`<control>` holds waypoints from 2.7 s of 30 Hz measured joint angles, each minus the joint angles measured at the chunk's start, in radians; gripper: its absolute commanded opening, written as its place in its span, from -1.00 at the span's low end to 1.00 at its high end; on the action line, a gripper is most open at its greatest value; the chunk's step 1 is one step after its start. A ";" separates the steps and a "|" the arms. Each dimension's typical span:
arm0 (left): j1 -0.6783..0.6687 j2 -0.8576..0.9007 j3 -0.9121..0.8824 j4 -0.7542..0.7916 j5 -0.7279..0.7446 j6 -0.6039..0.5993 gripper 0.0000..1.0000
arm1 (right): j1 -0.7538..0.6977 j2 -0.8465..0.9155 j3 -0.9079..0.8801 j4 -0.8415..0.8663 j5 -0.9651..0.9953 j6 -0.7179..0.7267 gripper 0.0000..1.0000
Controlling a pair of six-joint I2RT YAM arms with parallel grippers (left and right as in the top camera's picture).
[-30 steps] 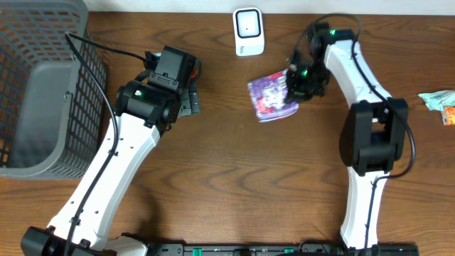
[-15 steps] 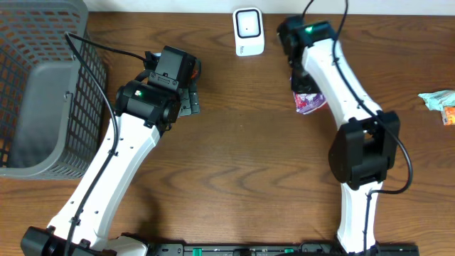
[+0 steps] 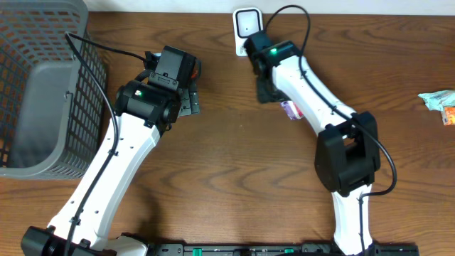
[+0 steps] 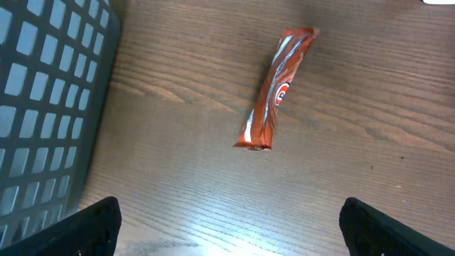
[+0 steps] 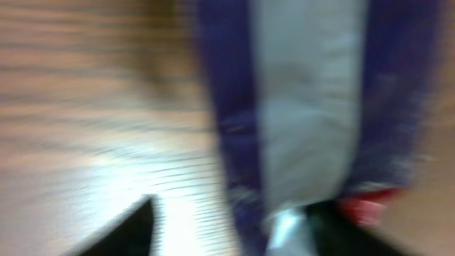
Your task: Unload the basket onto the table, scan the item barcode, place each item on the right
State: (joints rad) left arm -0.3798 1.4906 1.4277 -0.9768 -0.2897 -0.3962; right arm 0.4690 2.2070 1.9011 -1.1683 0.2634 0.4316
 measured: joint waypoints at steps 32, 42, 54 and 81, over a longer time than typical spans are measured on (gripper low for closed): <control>0.000 0.000 0.000 0.000 0.000 0.000 0.96 | -0.487 0.002 0.112 -0.089 -0.762 -0.536 0.85; 0.000 0.000 0.000 0.000 0.000 0.000 0.95 | -0.512 0.002 -0.196 0.190 -0.947 -0.583 0.54; 0.000 0.000 0.000 0.000 0.000 0.000 0.96 | -0.470 0.003 -0.371 0.378 -1.057 -0.565 0.40; 0.000 0.000 0.000 0.000 0.000 0.000 0.96 | -0.289 0.000 -0.377 0.690 -1.199 -0.205 -0.97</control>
State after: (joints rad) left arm -0.3798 1.4902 1.4277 -0.9768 -0.2897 -0.3958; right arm 0.1802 2.2070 1.5238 -0.4778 -0.9360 0.2264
